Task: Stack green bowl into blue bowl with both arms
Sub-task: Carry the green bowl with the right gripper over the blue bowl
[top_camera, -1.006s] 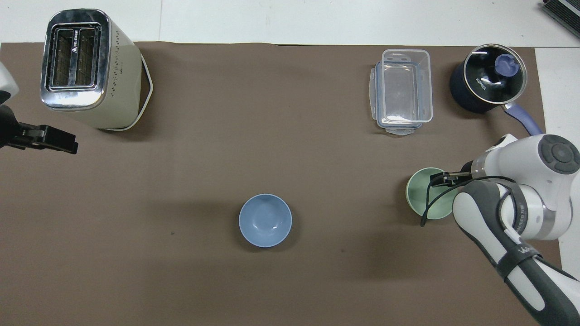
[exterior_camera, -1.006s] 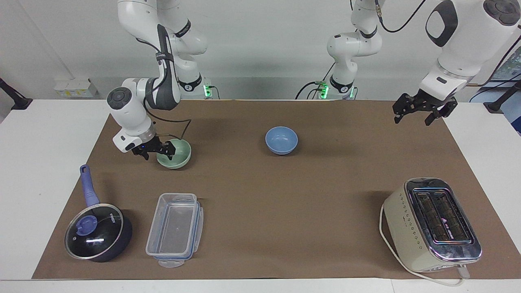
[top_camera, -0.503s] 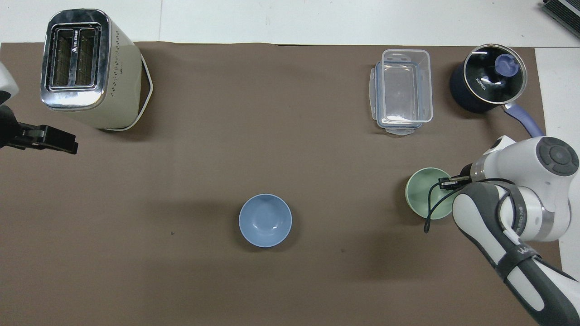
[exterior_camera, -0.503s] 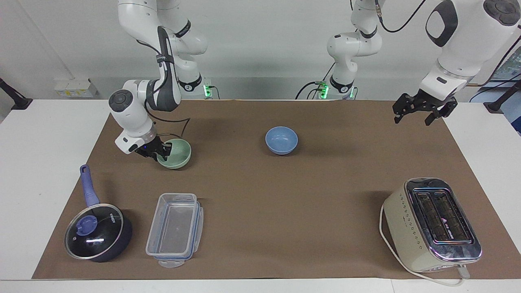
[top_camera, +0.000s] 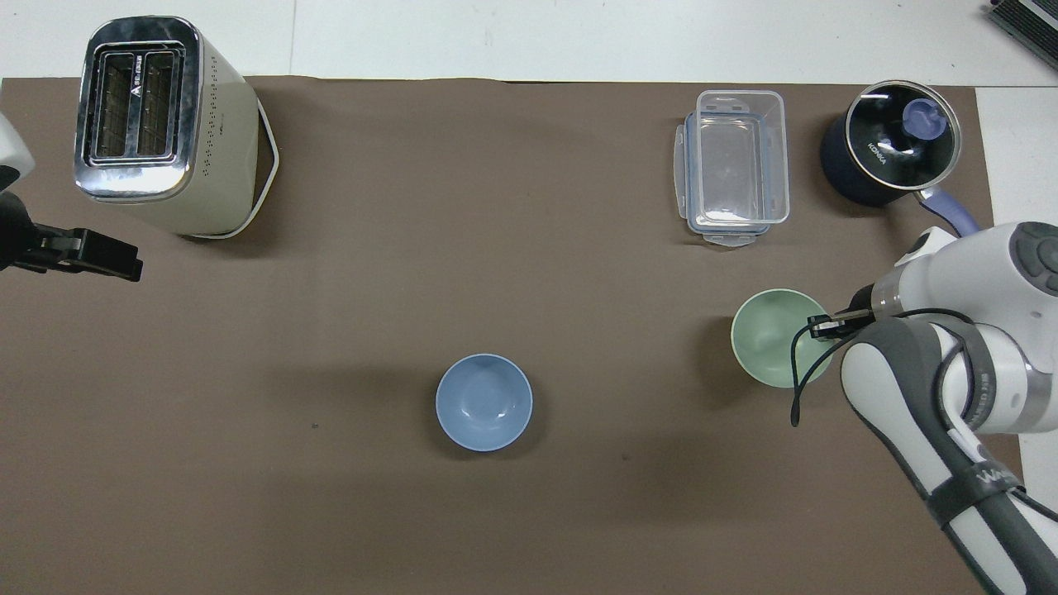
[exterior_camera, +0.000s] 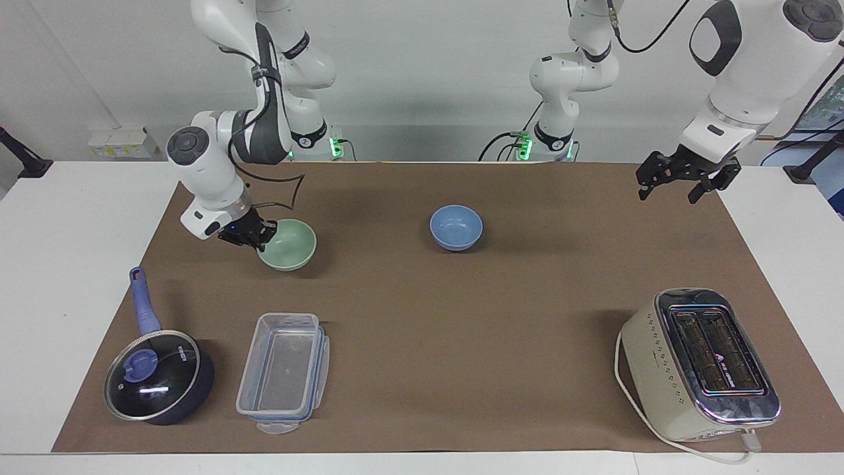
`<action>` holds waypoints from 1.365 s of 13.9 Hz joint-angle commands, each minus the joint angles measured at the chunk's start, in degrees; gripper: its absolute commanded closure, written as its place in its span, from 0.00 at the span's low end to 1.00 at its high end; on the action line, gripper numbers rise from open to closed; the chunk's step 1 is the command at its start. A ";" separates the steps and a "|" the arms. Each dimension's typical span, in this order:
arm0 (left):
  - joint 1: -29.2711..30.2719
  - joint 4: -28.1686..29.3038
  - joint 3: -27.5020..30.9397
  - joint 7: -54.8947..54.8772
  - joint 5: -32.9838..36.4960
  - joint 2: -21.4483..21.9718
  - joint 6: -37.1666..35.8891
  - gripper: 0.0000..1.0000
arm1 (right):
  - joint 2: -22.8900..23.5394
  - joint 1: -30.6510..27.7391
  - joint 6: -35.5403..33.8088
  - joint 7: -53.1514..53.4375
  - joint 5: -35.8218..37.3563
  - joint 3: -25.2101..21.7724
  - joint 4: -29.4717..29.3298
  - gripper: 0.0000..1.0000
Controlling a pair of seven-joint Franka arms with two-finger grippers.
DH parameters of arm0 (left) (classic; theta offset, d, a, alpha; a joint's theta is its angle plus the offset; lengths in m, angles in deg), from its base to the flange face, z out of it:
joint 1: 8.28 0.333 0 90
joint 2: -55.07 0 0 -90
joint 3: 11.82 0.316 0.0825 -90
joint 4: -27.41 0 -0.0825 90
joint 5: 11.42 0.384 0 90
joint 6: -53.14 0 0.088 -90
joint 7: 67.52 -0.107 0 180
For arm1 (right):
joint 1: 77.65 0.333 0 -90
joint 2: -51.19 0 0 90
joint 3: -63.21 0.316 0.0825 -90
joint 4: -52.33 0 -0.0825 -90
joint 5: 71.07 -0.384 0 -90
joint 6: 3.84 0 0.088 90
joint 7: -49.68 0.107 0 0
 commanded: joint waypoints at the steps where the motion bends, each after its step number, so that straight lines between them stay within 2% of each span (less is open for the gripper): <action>1: 0.79 -0.88 -0.56 0.00 1.10 -0.26 -1.15 0.00 | -1.28 2.90 -1.47 5.75 -1.14 4.03 -2.16 1.00; 3: 0.79 -0.88 -0.56 0.00 1.10 -0.26 -1.15 0.00 | -1.28 7.55 0.02 11.57 -1.14 6.84 -2.68 1.00; 4: 0.79 -0.79 -0.56 0.00 1.10 -0.26 -1.15 0.00 | -1.20 9.66 0.98 14.47 -1.23 7.21 -3.12 1.00; 7: 0.79 -0.88 -0.56 0.00 1.10 -0.26 -1.15 0.00 | -0.06 18.61 5.36 21.59 -7.80 7.56 -3.92 1.00; 9: 0.79 -0.79 -0.56 0.00 1.10 -0.26 -1.15 0.00 | 2.22 23.81 7.84 27.82 -8.00 7.56 -5.58 1.00; 12: 0.88 -0.88 -0.56 0.00 1.10 -0.26 -1.15 0.00 | 2.85 27.34 7.59 31.36 -8.08 7.56 -5.33 1.00; 14: 0.79 -0.88 -0.56 0.00 1.10 -0.26 -1.15 0.00 | 2.23 28.05 7.50 32.60 -8.08 7.56 -4.36 1.00; 19: 0.79 -0.88 -0.56 0.00 1.10 -0.26 -1.15 0.00 | 5.04 29.28 10.31 33.13 -8.08 7.65 -4.19 1.00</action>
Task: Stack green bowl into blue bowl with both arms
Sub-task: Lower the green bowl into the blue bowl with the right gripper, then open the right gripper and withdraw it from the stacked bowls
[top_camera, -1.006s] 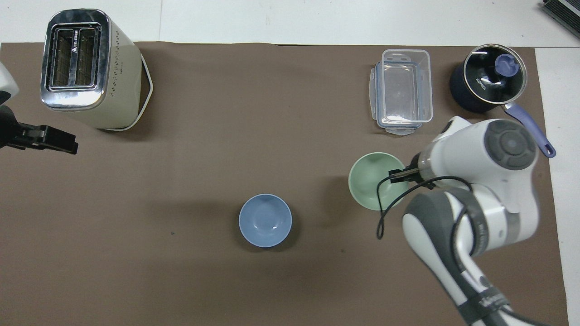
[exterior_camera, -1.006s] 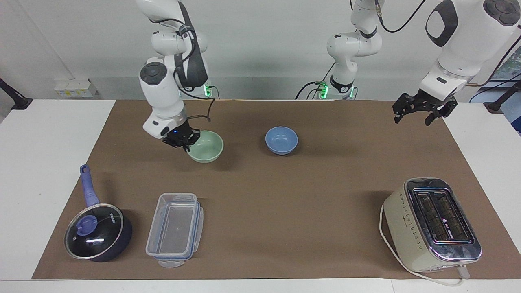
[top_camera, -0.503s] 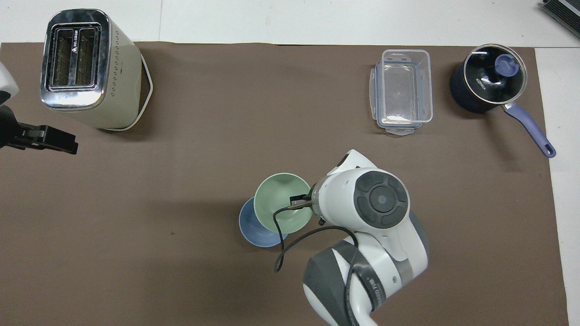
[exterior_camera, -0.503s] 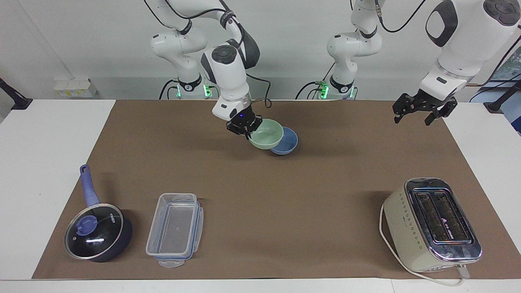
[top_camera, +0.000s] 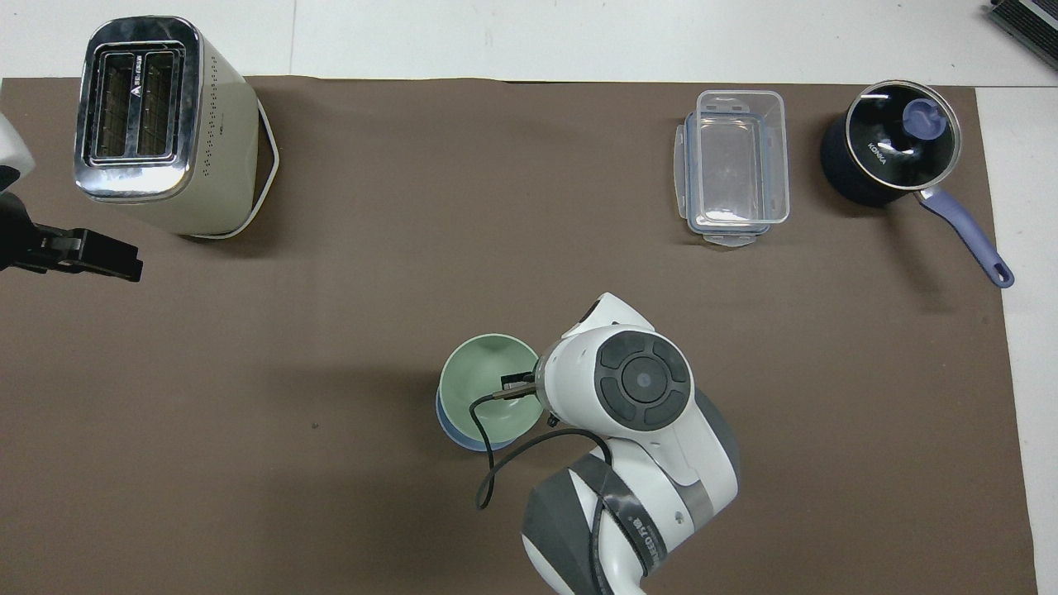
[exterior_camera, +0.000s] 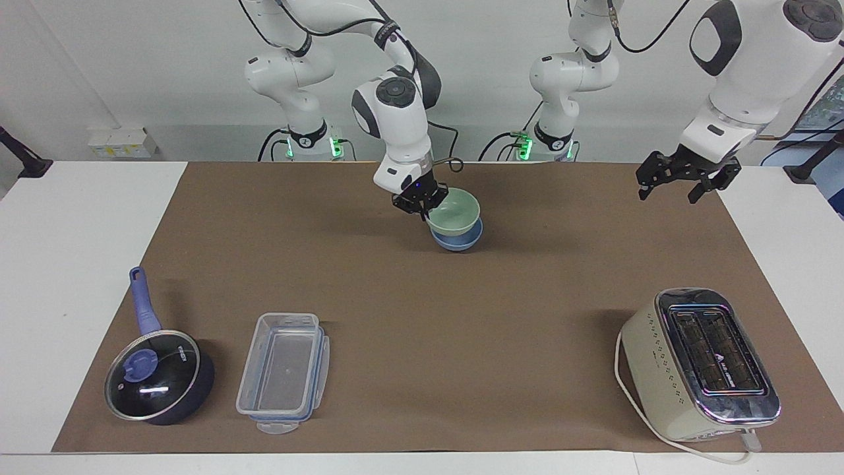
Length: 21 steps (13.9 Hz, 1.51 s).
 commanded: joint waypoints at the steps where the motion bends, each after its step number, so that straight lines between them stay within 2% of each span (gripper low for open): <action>1: 0.79 -0.88 -0.57 0.00 1.10 -0.26 -1.11 0.00 | 1.69 1.43 1.82 1.61 -1.26 -0.30 0.62 1.00; 4: 0.79 -0.88 -0.57 0.00 1.10 -0.26 -1.11 0.00 | 2.40 2.31 6.56 2.59 -1.26 -0.30 3.52 1.00; 7: 0.79 -0.87 -0.57 0.00 1.10 -0.26 -1.11 0.00 | 2.58 2.40 6.57 2.59 -1.26 -0.30 3.44 1.00; 8: 0.79 -0.88 -0.57 0.00 1.10 -0.26 -1.11 0.00 | 2.66 2.40 6.48 2.67 -1.26 -0.30 3.35 0.93; 9: 0.79 -0.88 -0.57 0.00 1.10 -0.26 -1.11 0.00 | 2.66 2.32 6.48 2.67 -1.26 -0.30 3.26 0.71; 10: 0.79 -0.88 -0.57 0.00 1.10 -0.26 -1.11 0.00 | 2.66 2.31 6.39 2.85 -1.26 -0.30 3.00 0.42; 13: 0.79 -0.88 -0.57 0.00 1.10 -0.26 -1.11 0.00 | 1.09 1.70 4.82 3.55 -1.26 -0.30 1.51 0.33; 15: 0.79 -0.88 -0.57 0.00 1.10 -0.26 -1.11 0.00 | -0.84 0.48 1.49 3.55 -1.34 -0.65 -0.33 0.19; 18: 0.79 -0.88 -0.57 0.00 1.10 -0.26 -1.11 0.00 | -5.14 -5.48 -3.70 2.76 -0.30 -0.83 -1.49 0.03; 21: 0.79 -0.88 -0.57 0.00 1.10 -0.26 -1.11 0.00 | -8.05 -12.16 -6.34 1.45 0.06 -1.09 -2.27 0.00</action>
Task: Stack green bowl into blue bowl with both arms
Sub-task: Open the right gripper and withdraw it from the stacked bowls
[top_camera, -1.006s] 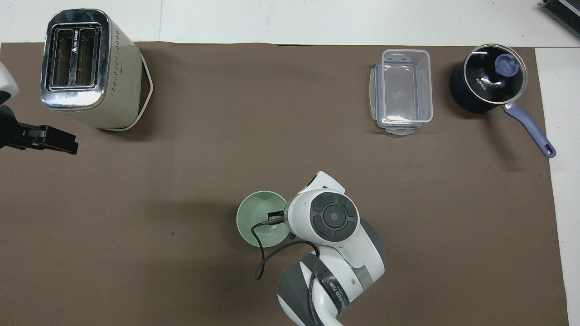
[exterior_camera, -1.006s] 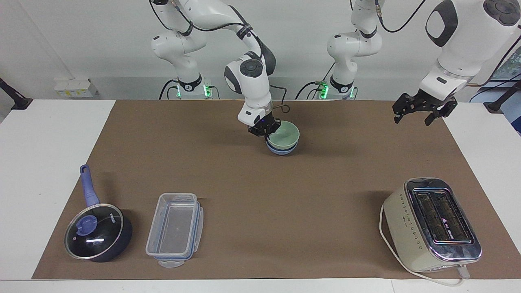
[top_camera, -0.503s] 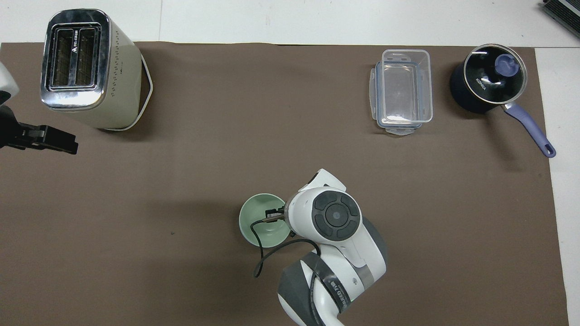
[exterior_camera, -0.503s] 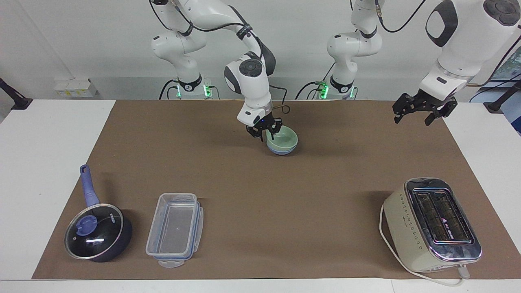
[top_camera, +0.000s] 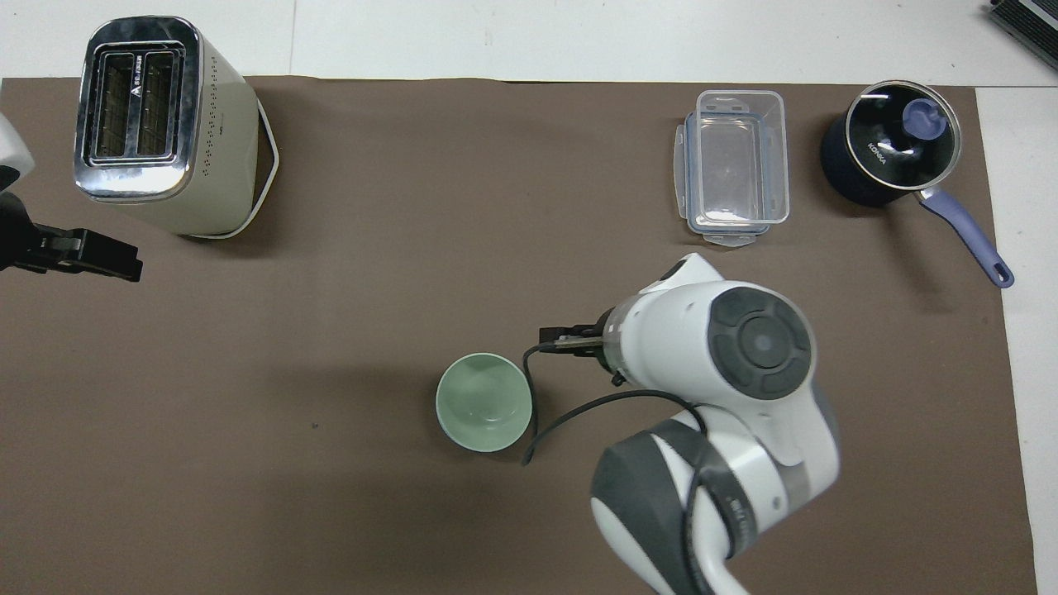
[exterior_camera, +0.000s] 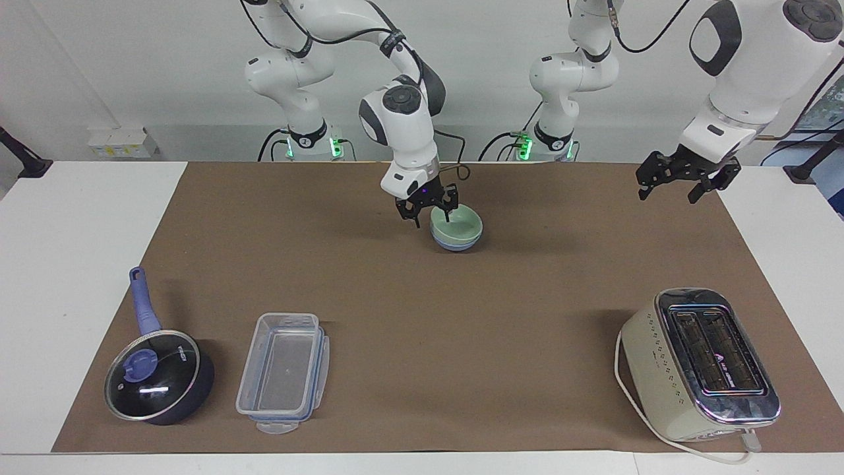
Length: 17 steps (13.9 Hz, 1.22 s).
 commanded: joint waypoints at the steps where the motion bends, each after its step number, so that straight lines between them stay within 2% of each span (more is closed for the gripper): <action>1: 0.88 -0.88 -0.57 0.00 1.10 -0.26 -1.11 0.00 | -2.25 -6.60 -3.28 -2.25 0.24 0.25 -1.47 0.00; 4: 0.79 -0.88 -0.57 0.00 1.10 -0.26 -1.11 0.00 | -1.55 -14.69 -12.58 -7.08 3.22 0.25 -10.94 0.00; 7: 0.79 -0.88 -0.57 0.00 1.10 -0.26 -1.11 0.00 | -1.55 -19.54 -19.35 -8.76 6.30 0.34 -17.46 0.00; 10: 0.79 -0.88 -0.57 0.00 1.10 -0.26 -1.11 0.00 | -1.11 -20.95 -26.57 -8.85 8.93 0.42 -23.70 0.00; 13: 0.79 -0.88 -0.57 0.00 1.10 -0.26 -1.11 0.00 | 1.52 -20.87 -34.12 -9.29 11.67 0.69 -29.76 0.00; 17: 0.79 -0.88 -0.57 0.00 1.10 -0.26 -1.11 0.00 | -0.14 -21.13 -34.75 -12.89 10.26 0.51 -26.71 0.00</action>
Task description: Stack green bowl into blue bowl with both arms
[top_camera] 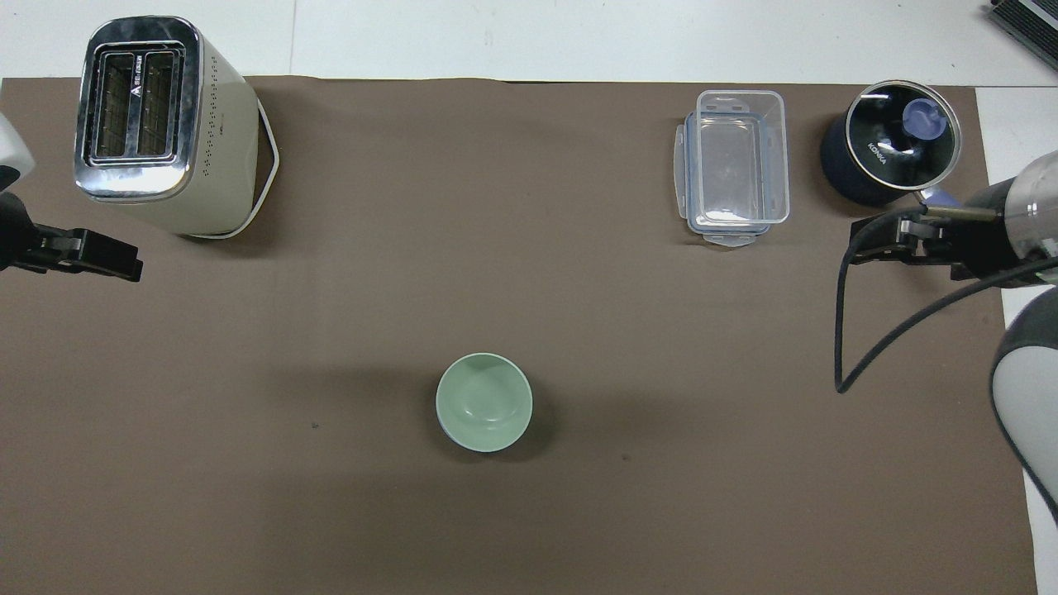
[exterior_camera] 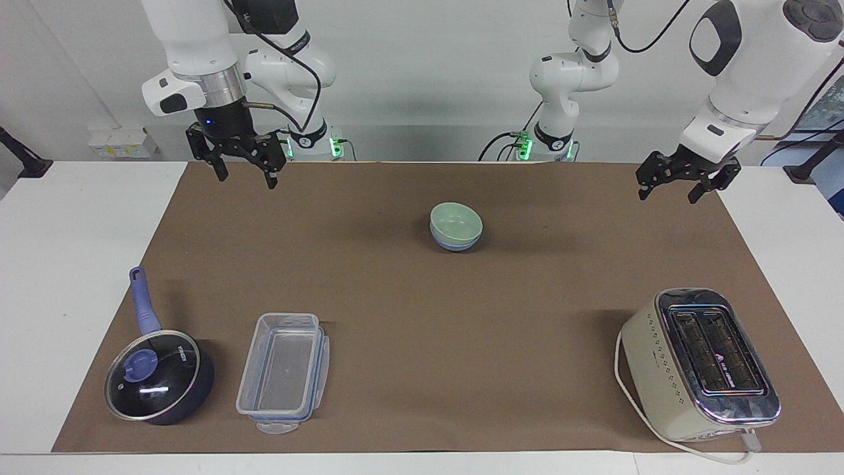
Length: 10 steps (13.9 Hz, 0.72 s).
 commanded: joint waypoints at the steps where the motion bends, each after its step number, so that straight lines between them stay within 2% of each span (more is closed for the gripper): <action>1: 0.79 -0.88 -0.57 0.00 1.10 -0.26 -1.10 0.00 | -0.02 -1.07 -1.38 -2.32 0.11 0.74 0.22 0.00; 10: 0.79 -0.88 -0.57 0.00 1.10 -0.26 -1.10 0.00 | 0.06 -1.77 -0.94 -3.46 -2.26 0.57 0.05 0.00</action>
